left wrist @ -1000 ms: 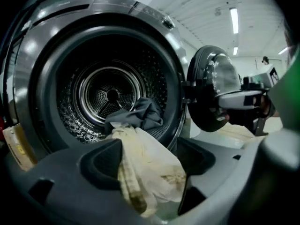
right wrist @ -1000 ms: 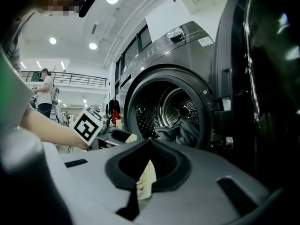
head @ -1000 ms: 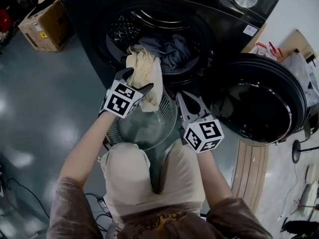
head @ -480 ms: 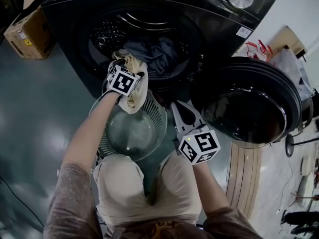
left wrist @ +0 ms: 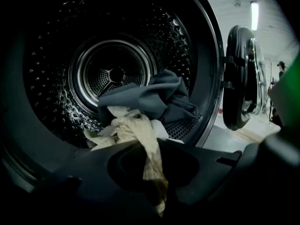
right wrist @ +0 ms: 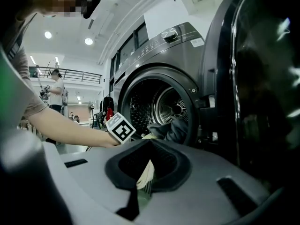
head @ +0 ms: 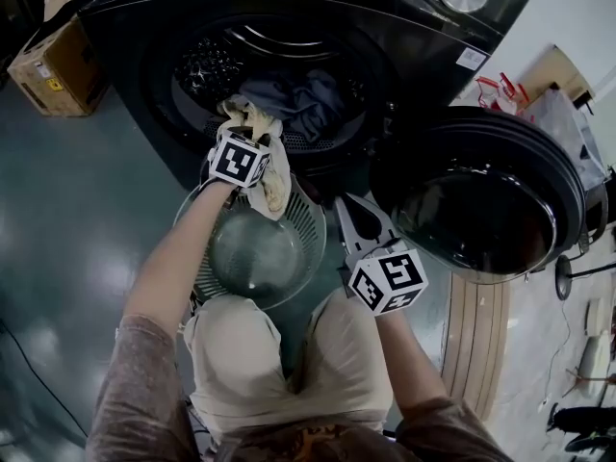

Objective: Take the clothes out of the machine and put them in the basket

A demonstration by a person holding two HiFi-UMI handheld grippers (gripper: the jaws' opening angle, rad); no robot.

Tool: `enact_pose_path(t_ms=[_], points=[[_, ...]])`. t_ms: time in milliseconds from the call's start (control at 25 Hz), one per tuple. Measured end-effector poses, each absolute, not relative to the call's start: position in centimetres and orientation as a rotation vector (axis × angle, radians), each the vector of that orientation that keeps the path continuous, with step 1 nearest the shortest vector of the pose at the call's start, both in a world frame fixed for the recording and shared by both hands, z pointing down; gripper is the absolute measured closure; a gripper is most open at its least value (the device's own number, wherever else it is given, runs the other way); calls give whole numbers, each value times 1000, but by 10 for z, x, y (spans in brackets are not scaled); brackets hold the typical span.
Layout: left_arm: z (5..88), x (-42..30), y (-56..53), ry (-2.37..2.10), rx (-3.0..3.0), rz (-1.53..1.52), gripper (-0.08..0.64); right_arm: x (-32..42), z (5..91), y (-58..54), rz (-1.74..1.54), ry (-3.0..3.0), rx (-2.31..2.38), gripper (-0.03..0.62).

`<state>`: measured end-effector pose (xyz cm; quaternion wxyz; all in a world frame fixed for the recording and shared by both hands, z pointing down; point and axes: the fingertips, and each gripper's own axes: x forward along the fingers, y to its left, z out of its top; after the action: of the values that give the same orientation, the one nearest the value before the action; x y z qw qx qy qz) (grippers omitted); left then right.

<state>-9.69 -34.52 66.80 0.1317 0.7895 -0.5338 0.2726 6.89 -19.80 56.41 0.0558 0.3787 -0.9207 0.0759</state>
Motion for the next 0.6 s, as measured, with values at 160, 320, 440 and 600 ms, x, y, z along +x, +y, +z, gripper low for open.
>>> enact_pose_path(t_ms=[160,320,440,600], points=[[655,-90,-324,-1514,2312,761,515,68,563,-197,226,-2805,1142,595],[633,-77,-297,-1466,2375,721,518,69,558,-197,227,-2820,1140,595],[615,-72,-271,-1448,2416,699,518,67,554,-198,222,-2834,1135,595],[599,-71,-232,-1440,2440,675,518,62,552,-199,219,-2855,1116,595]])
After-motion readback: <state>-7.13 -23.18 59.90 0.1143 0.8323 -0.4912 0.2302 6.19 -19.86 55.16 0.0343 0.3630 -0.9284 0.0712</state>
